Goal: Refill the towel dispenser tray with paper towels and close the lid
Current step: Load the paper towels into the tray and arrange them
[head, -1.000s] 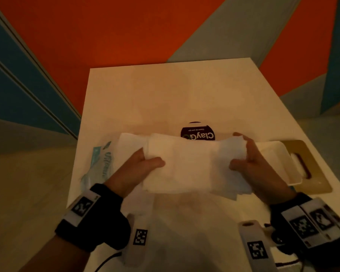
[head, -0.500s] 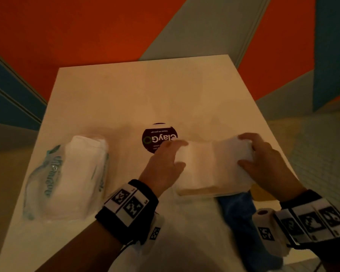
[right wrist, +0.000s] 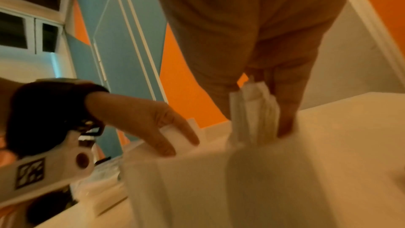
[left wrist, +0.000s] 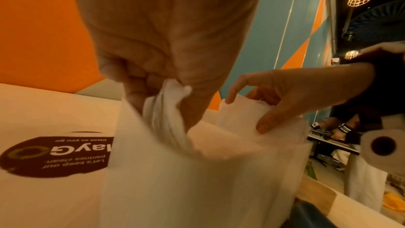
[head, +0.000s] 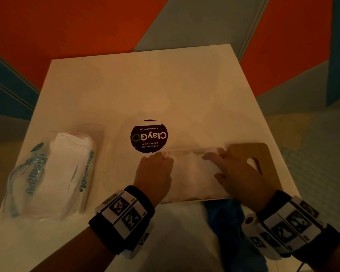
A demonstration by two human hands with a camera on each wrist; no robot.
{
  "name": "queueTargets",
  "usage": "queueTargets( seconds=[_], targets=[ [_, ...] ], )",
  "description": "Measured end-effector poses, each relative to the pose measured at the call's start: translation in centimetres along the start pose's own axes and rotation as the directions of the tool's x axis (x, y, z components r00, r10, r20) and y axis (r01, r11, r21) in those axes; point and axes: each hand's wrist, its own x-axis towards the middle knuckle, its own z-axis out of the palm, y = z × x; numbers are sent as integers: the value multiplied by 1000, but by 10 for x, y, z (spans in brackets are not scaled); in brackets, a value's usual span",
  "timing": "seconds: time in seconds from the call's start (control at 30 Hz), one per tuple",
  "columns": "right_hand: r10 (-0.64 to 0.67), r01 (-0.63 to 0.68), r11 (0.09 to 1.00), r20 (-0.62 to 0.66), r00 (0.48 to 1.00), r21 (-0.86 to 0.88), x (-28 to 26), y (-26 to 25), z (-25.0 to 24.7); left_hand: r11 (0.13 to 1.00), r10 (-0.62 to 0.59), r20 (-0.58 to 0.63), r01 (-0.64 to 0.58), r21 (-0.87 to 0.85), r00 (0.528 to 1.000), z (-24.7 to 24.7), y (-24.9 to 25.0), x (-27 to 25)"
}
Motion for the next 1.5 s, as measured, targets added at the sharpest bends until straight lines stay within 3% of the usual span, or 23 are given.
queueTargets(
  seconds=[0.13,0.23,0.43,0.53,0.63,0.7,0.73,0.8,0.87,0.93,1.03,1.17,1.23,1.33,1.5],
  targets=[
    [-60,74,952,55,997,-298,0,3,15,997,5,-45,-1,82,999,6,1,0],
    [-54,15,867,-66,996,-498,1,8,21,993,6,-53,1,122,999,9,0,1],
    [-62,-8,870,-125,990,-493,0,10,22,987,-2,-36,8,162,999,10,-1,3],
    [-27,-42,900,-151,988,-435,-8,8,16,983,51,-37,-44,180,998,2,-3,-3],
    [-174,71,900,-203,964,-431,-14,8,7,966,169,-142,-136,219,975,-1,-8,-9],
    [-319,254,869,-90,943,-425,-11,10,8,917,358,-86,-333,219,930,-6,-6,-10],
    [-371,341,848,3,928,-405,-6,9,10,880,441,5,-433,196,898,-7,-3,-9],
    [-430,481,799,214,877,-361,7,6,17,828,493,227,-533,174,840,1,-2,-3],
    [-389,520,804,405,827,-289,17,1,19,804,450,360,-546,236,817,6,-3,2],
    [-277,501,796,533,799,-339,20,0,16,787,400,428,-543,294,810,10,-5,5],
    [-136,491,738,612,779,-462,19,-2,12,785,363,468,-535,313,806,13,-6,9],
    [-93,490,666,589,803,-563,17,-4,11,817,338,460,-499,291,821,8,-4,7],
    [-168,438,703,467,868,-561,13,-3,6,831,342,354,-456,319,870,3,-7,3],
    [-266,365,658,250,931,-659,8,10,-1,848,286,216,-352,397,934,-6,-13,-3],
    [-257,286,560,165,952,-777,5,30,11,806,198,268,-312,502,943,-1,-11,-2]
  ],
)
